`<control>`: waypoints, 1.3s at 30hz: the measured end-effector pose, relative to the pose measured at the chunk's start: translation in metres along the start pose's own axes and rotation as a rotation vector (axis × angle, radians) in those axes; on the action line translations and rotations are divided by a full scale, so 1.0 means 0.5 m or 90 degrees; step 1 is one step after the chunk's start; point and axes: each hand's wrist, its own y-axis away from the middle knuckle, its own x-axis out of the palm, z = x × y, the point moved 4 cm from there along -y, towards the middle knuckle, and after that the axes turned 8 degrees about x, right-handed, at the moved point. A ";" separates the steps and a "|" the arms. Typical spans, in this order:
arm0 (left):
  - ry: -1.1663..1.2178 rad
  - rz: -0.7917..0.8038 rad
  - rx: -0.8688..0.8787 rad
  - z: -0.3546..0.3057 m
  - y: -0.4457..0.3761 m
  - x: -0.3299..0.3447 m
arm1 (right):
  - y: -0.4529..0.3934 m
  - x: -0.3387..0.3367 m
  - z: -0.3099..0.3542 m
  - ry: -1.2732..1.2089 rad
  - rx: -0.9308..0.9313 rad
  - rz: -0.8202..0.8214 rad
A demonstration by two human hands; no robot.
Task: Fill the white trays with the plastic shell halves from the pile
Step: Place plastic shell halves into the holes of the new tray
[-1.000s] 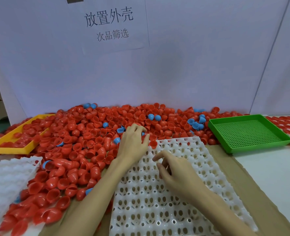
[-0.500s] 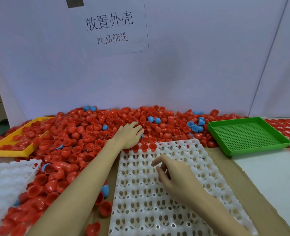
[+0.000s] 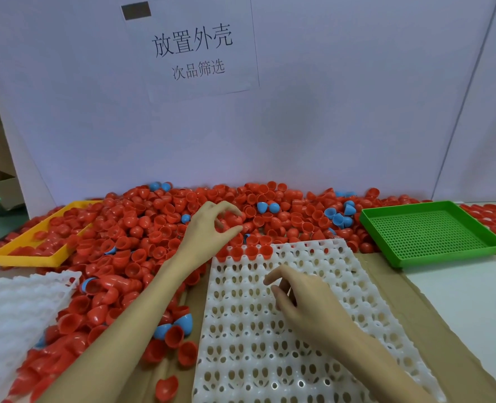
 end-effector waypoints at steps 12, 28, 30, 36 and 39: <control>0.234 0.030 0.002 -0.119 0.190 0.021 | -0.002 -0.021 0.002 -0.199 -0.005 -0.016; 0.190 -0.034 -0.005 -0.125 0.201 -0.006 | 0.000 -0.034 0.016 -0.258 -0.061 0.011; 0.188 -0.047 0.010 -0.132 0.200 -0.007 | 0.000 -0.033 0.016 -0.249 -0.060 0.016; 0.204 -0.077 0.034 -0.139 0.200 -0.003 | -0.002 -0.031 0.015 -0.259 -0.057 -0.004; 0.200 -0.085 0.038 -0.136 0.204 0.001 | 0.004 -0.038 0.026 -0.247 -0.104 -0.071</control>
